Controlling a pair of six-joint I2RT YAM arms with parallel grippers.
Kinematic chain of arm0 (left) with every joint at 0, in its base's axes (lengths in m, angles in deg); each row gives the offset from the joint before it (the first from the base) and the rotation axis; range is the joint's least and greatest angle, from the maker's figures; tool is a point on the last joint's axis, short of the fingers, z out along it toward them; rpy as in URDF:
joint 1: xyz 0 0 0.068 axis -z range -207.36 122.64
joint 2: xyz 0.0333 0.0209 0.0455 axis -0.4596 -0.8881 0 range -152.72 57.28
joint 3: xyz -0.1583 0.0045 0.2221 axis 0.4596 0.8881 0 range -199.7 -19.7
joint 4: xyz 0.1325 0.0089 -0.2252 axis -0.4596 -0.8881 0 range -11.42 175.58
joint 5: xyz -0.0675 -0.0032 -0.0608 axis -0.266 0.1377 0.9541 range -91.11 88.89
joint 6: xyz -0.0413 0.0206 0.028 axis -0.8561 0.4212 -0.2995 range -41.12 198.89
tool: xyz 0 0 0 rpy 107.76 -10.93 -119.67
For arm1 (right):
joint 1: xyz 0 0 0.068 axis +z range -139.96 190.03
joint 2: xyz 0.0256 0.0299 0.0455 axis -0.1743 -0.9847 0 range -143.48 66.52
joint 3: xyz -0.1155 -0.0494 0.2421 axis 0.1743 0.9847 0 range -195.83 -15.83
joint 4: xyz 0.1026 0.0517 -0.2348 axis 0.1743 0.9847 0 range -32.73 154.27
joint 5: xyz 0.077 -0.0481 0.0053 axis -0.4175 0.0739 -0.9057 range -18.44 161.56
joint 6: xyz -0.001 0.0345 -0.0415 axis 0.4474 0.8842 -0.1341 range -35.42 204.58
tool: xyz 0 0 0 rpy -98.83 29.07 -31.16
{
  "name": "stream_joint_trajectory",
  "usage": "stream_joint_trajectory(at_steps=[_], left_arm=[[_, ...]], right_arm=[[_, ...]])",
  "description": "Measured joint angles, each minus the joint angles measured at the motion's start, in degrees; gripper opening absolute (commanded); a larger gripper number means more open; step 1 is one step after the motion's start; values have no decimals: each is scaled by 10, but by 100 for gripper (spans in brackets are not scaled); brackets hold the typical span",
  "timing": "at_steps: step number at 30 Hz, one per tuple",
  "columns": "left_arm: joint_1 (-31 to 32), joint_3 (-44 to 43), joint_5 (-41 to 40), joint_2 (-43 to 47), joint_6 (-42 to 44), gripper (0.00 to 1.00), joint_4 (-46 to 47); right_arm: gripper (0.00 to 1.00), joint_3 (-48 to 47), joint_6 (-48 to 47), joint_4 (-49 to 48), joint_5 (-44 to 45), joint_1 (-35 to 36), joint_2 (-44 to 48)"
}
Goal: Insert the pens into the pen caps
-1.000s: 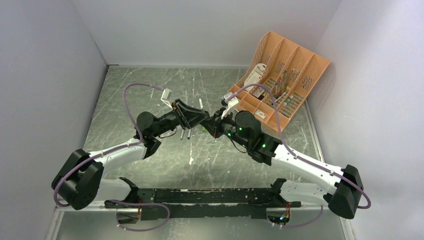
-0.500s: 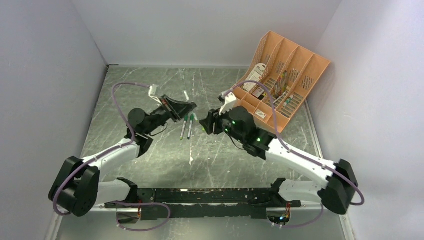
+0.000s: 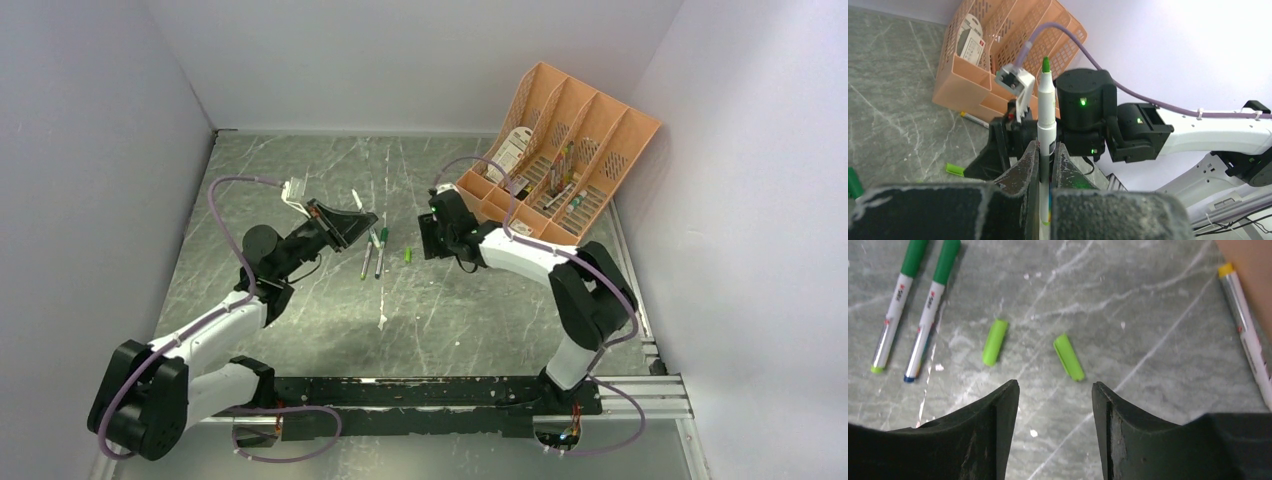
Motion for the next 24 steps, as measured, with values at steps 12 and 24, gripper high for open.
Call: stream_joint_trajectory(at_steps=[12, 24], left_arm=[[0, 7, -1, 3, 15, 7, -25], [0, 7, 0, -11, 19, 7, -25]], right_arm=[[0, -53, -22, 5, 9, 0, -59], [0, 15, 8, -11, -10, 0, -58]])
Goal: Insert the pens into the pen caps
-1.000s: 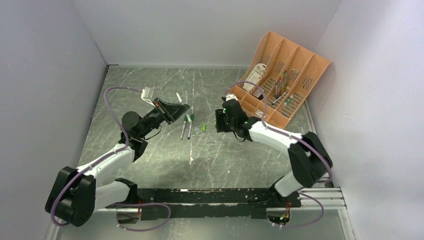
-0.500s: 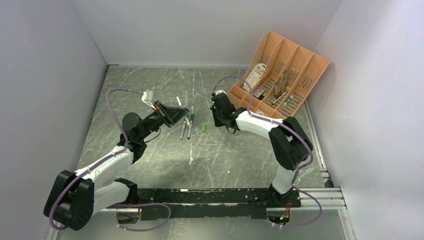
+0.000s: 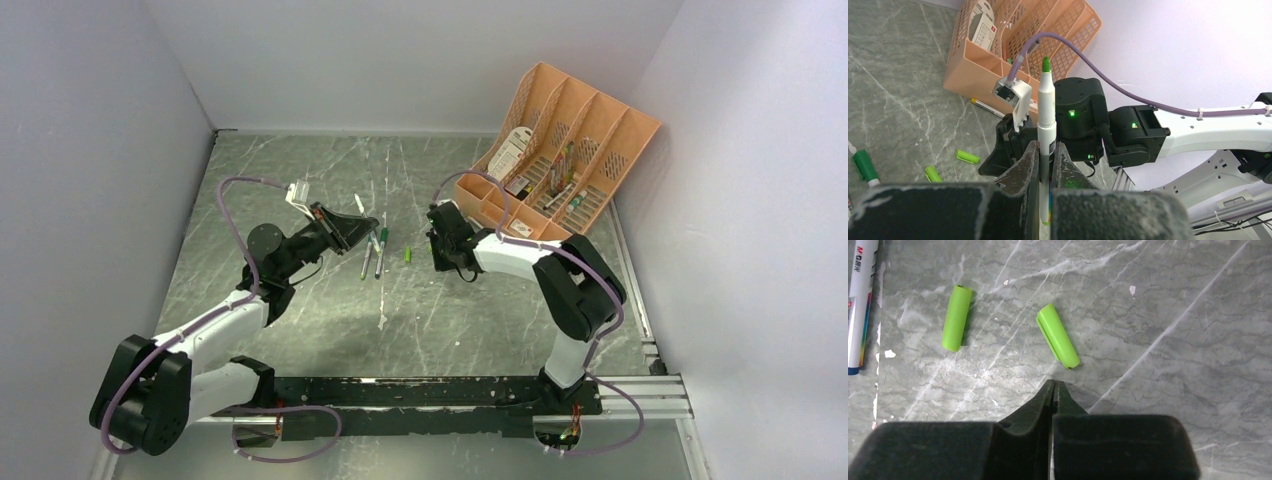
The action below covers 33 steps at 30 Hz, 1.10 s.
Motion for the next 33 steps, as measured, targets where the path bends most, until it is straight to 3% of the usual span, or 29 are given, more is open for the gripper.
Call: stream_joint_trajectory(at_steps=[23, 24, 27, 28, 33], left_arm=[[-2, 0, -10, 40, 36, 7, -57], [-2, 0, -10, 40, 36, 7, -57], [-2, 0, -10, 39, 37, 7, -61], [-2, 0, -10, 39, 37, 7, -61], [-3, 0, -10, 37, 37, 7, -60]], right_arm=[[0, -164, -31, 35, 35, -36, -117], [3, -171, -32, 37, 35, -37, -122], [32, -186, -33, 39, 35, -38, -128], [37, -185, -30, 38, 35, -38, -127], [48, -149, -18, 17, 31, -38, -94]])
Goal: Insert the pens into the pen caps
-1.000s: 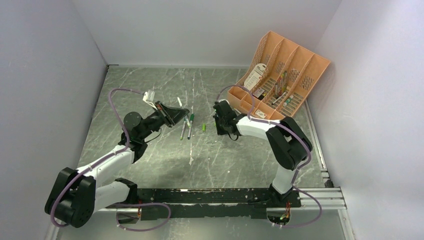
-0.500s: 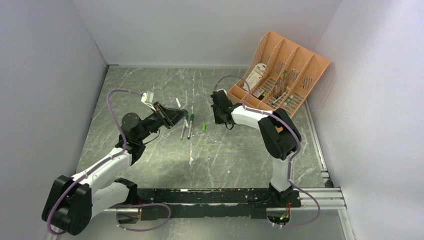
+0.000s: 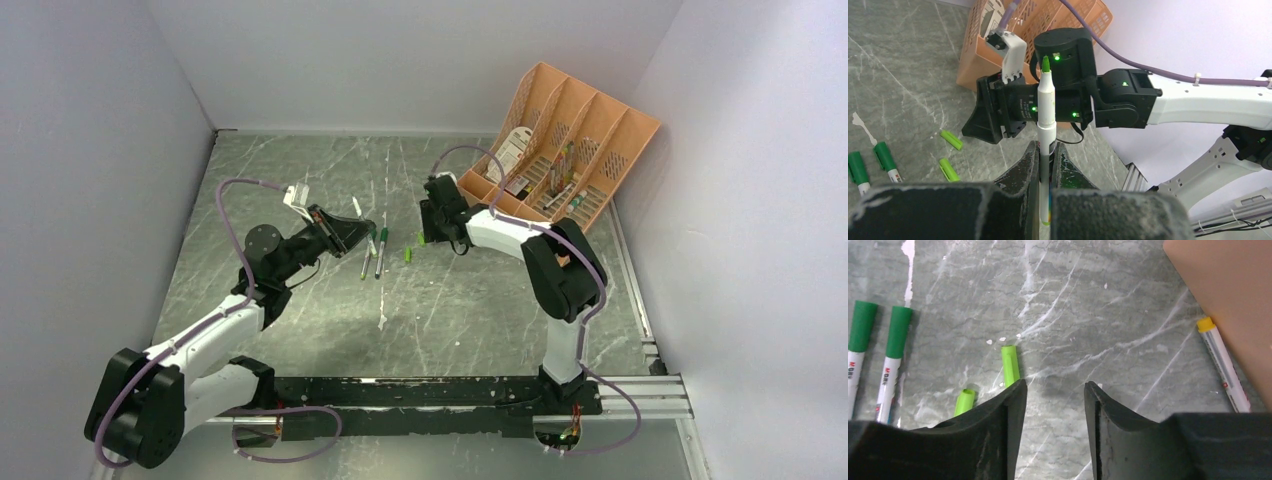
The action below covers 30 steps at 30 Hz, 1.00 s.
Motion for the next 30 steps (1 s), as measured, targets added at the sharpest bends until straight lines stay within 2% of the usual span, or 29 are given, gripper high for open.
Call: stream_joint_trajectory(at_steps=[16, 18, 20, 22, 30], left_arm=[[0, 4, 0, 1, 0, 7, 2], [-1, 7, 0, 1, 0, 7, 0], [-2, 7, 0, 4, 0, 7, -3], [-2, 7, 0, 8, 0, 7, -5], [-2, 9, 0, 7, 0, 7, -2]], right_arm=[[46, 10, 16, -21, -19, 29, 10], [39, 5, 16, -22, -20, 31, 4], [17, 5, 16, -20, -20, 35, 3], [0, 5, 16, -20, -20, 39, 3], [0, 23, 26, -24, -21, 69, 3]])
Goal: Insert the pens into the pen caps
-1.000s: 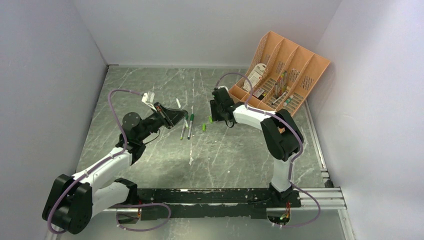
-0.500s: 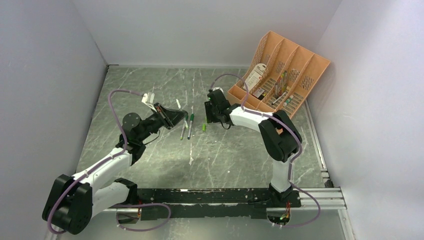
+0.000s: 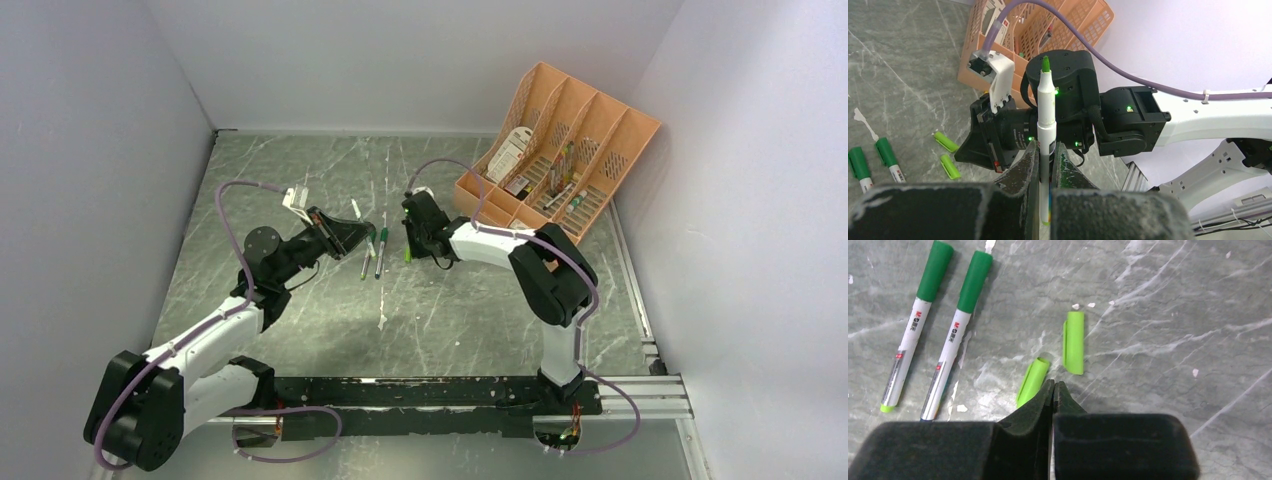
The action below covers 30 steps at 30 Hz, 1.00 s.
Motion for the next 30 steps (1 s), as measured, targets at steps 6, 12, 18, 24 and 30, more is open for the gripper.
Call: stream_joint_trajectory(at_steps=[6, 12, 18, 24, 30], left_arm=[[0, 0, 0, -1, 0, 7, 1], [-1, 0, 0, 0, 1, 7, -3], [-1, 0, 0, 0, 1, 7, -5], [-1, 0, 0, -1, 1, 7, -4], [-2, 0, 0, -2, 1, 7, -5]], right_arm=[[0, 0, 7, -3, -1, 6, -3], [0, -26, 7, 4, 14, 4, -28], [0, -28, 7, 17, 21, -21, -29], [0, -33, 3, 26, 29, -35, -29], [0, -45, -2, 26, 24, -35, -35]])
